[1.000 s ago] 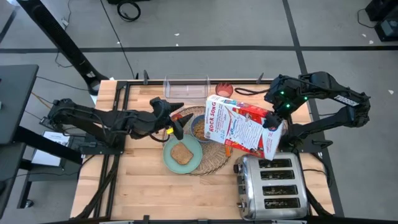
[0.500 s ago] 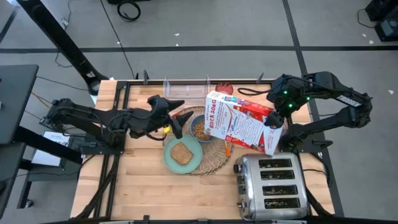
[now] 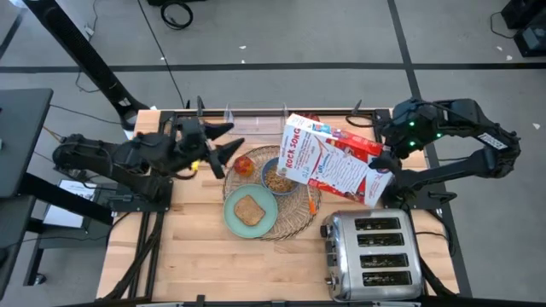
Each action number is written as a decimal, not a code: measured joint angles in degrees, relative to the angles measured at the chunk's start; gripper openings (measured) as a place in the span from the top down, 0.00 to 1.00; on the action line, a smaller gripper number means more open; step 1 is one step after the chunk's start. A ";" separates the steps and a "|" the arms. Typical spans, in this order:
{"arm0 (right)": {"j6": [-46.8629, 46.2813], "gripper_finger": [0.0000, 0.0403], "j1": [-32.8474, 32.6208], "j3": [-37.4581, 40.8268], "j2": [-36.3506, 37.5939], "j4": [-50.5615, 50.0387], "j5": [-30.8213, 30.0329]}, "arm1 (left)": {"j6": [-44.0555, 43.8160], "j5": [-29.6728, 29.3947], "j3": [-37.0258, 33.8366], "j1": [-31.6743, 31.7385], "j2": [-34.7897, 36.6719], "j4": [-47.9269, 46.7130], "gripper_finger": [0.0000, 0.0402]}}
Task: Arrange a breakfast setting
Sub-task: Pour the cereal into the blue bowl
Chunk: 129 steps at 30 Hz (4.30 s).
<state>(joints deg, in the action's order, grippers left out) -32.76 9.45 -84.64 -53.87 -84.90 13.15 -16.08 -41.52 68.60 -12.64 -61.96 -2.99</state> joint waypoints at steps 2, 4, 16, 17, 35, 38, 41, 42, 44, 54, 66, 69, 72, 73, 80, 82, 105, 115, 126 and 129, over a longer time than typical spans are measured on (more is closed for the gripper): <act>1.22 0.42 0.00 0.00 0.93 0.80 0.00 | 1.15 0.00 0.00 0.00 1.14 1.35 0.26; 2.38 0.42 0.00 0.00 1.92 1.89 -0.04 | 2.63 -0.01 0.00 0.00 1.87 4.12 0.26; 7.30 0.42 0.00 0.00 8.11 18.48 -3.57 | 22.10 -1.34 0.00 0.00 3.50 25.07 0.26; 7.95 0.42 0.00 0.00 8.40 20.85 -4.43 | 22.61 -1.34 0.02 0.00 3.66 26.24 0.26; 21.05 0.42 0.02 16.08 11.85 71.91 -12.26 | 19.39 6.64 0.00 -0.77 2.03 23.86 0.26; 20.63 0.42 0.01 25.11 13.59 84.27 -13.64 | 17.20 6.82 0.02 -1.05 1.14 23.02 0.26; 21.27 0.42 0.00 32.88 15.07 93.48 -17.88 | 15.30 6.95 -0.01 -2.13 0.73 22.29 0.26; 21.60 0.42 0.02 35.18 15.46 96.10 -19.55 | 15.20 6.95 0.00 -2.29 0.65 22.26 0.26; 22.37 0.42 0.09 39.56 16.08 101.53 -22.48 | 15.03 6.95 0.00 -2.86 0.50 21.64 0.26; 13.49 0.42 -1.18 47.93 14.96 118.59 -13.03 | 4.94 8.48 0.04 0.02 -0.01 16.42 0.25; 9.16 0.42 -4.38 43.95 9.55 117.57 -10.70 | 4.75 18.26 0.00 6.58 -4.58 15.31 0.21; 8.48 0.42 -4.57 42.62 8.50 118.74 -9.66 | 5.00 19.31 -0.02 8.29 -4.80 14.96 0.21; 7.70 0.42 -4.57 42.28 7.23 118.55 -8.66 | 5.20 22.86 0.04 10.00 -5.07 15.45 0.21; 7.53 0.42 -4.56 42.27 6.88 117.92 -8.55 | 5.78 24.65 0.06 10.40 -5.20 15.26 0.21; 6.30 0.42 -4.57 42.16 6.41 118.66 -8.48 | 9.09 26.93 0.02 10.88 -5.77 15.25 0.32; 6.30 0.42 -4.57 42.17 6.46 118.26 -8.56 | 9.37 26.91 0.02 10.88 -5.77 15.29 0.40; 11.31 0.42 -4.00 42.14 1.74 118.02 -5.70 | -1.86 33.46 0.02 11.58 -7.67 15.78 0.11; 12.60 0.42 -1.96 42.16 2.41 116.39 -6.05 | -2.98 38.88 -0.03 11.61 -7.91 15.65 0.10; 13.16 0.42 -1.55 42.12 1.52 114.47 -6.38 | -2.73 37.15 -0.04 12.76 -7.91 18.98 0.10; 14.50 0.42 -1.53 42.31 0.00 113.06 -7.42 | -2.64 35.16 0.02 14.26 -7.78 21.95 0.10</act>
<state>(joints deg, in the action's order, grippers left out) -18.26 7.92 -42.33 -53.87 28.16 5.73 -18.71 -6.36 68.62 1.61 -69.74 18.96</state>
